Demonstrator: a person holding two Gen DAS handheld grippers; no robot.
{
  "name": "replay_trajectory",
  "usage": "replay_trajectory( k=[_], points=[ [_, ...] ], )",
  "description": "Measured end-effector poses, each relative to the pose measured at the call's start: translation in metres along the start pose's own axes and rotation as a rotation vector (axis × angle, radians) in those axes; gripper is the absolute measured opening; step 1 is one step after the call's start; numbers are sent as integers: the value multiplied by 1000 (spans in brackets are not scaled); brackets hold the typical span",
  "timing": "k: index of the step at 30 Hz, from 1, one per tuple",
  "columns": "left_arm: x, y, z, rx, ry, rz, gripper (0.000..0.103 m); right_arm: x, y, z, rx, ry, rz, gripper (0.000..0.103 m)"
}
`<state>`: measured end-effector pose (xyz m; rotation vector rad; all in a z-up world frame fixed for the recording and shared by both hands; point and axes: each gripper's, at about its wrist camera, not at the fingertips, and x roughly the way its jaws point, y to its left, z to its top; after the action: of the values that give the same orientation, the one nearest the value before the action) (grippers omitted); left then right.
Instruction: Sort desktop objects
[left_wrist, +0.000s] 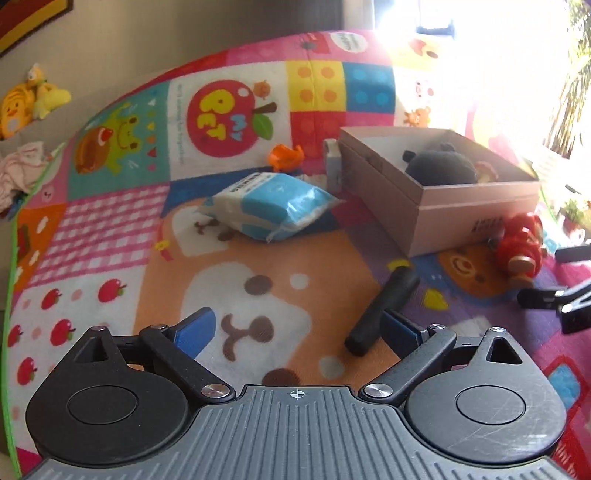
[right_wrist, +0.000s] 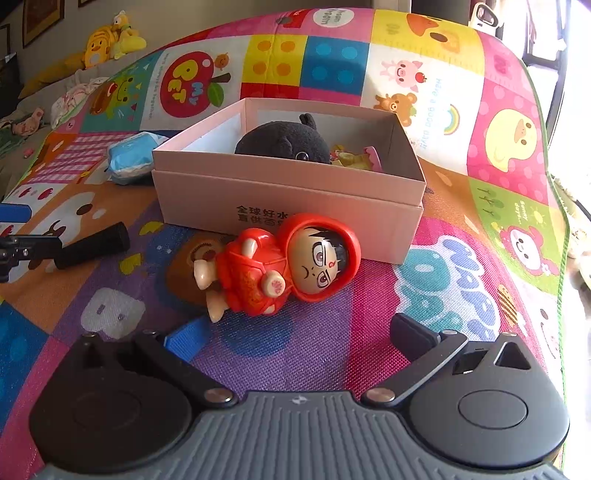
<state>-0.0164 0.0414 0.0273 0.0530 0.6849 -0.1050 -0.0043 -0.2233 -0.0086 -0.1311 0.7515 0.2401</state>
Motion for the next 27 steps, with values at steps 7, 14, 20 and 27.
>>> replay_trajectory(
  k=[7, 14, 20, 27],
  points=[
    [22, -24, 3, -5, 37, -135, 99, 1, 0, 0, 8, 2, 1, 103],
    [16, -18, 3, -64, 35, -324, 99, 1, -1, 0, 15, 5, 4, 103],
    [15, -23, 5, -44, 25, -222, 99, 1, -1, 0, 15, 5, 4, 103],
    [24, -25, -5, 23, 60, -127, 99, 2, -1, 0, 14, 5, 5, 103]
  ],
)
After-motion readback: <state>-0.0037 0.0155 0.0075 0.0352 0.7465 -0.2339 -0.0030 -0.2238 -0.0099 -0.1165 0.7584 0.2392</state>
